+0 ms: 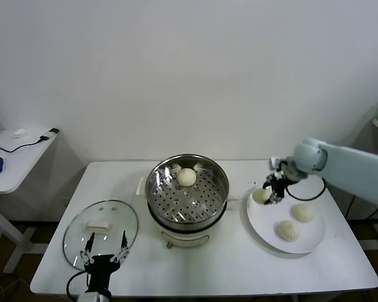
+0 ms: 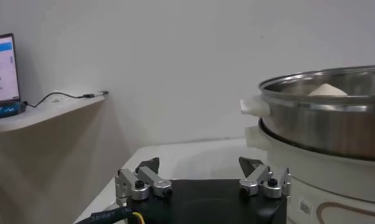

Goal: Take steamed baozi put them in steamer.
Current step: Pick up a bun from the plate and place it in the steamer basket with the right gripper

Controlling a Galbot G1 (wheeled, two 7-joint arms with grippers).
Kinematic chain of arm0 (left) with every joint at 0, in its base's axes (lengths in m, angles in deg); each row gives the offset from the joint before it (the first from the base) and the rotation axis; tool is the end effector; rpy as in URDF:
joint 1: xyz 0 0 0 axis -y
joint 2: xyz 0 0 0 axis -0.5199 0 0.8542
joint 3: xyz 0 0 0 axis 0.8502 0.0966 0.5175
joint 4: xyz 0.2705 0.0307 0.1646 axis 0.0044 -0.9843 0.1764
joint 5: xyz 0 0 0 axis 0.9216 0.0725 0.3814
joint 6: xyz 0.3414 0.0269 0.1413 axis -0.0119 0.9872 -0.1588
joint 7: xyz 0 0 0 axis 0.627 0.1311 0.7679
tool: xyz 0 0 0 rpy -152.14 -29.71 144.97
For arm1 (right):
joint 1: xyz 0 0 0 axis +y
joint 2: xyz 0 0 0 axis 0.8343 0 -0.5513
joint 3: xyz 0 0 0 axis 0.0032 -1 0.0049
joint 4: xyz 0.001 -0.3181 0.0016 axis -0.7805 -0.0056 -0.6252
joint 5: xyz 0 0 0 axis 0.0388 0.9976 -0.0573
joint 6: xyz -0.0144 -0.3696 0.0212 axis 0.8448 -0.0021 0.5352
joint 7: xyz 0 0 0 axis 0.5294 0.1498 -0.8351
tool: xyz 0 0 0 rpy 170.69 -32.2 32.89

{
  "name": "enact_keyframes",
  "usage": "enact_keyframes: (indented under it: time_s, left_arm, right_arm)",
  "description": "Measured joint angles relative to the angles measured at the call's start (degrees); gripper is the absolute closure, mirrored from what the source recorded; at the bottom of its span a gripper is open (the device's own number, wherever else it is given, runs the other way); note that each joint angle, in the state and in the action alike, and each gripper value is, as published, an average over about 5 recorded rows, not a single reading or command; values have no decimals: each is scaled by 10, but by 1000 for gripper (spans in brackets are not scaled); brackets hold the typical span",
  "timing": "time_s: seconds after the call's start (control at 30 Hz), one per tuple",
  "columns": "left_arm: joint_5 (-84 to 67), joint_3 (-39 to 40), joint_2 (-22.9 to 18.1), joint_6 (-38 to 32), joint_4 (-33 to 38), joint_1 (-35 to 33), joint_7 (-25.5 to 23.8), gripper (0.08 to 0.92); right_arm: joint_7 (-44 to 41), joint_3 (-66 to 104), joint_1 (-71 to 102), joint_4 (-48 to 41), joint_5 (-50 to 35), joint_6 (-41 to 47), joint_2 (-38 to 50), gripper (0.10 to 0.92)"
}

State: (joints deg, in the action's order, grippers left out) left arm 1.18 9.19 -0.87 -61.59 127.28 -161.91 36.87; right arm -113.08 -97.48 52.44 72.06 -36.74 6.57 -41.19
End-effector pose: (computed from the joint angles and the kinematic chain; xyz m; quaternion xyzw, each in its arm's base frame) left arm 0.1552 0.0079 -0.3199 0.0733 -0.9903 -0.0610 0.1009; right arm 0.5236 -0.0903 -0.1165 0.4866 -0.6079 0.4832 0.4003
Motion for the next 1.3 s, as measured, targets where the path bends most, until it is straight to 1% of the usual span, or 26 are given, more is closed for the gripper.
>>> enact_keyframes:
  time_s: [0.23, 0.43, 0.6, 0.73, 0.9, 1.3]
  left_arm:
    - [3, 3, 2, 2, 6, -2, 0, 177]
    - [7, 6, 1, 0, 11, -6, 0, 177]
    - [9, 6, -4, 0, 13, -6, -1, 177]
    - [10, 5, -8, 1, 14, -5, -1, 177]
    - [10, 3, -10, 1, 11, -3, -1, 177]
    - [10, 5, -13, 1, 5, 3, -1, 177]
  right_arm:
    - [2, -41, -148, 51, -97, 16, -45, 423]
    - [59, -40, -196, 107, -183, 68, -108, 423]
    - [117, -31, -190, 129, -228, 109, -174, 423]
    - [154, -24, -164, 128, -241, 133, -224, 423]
    - [192, -19, -116, 113, -237, 157, -271, 423]
    - [248, -1, -5, 52, -204, 182, -324, 419]
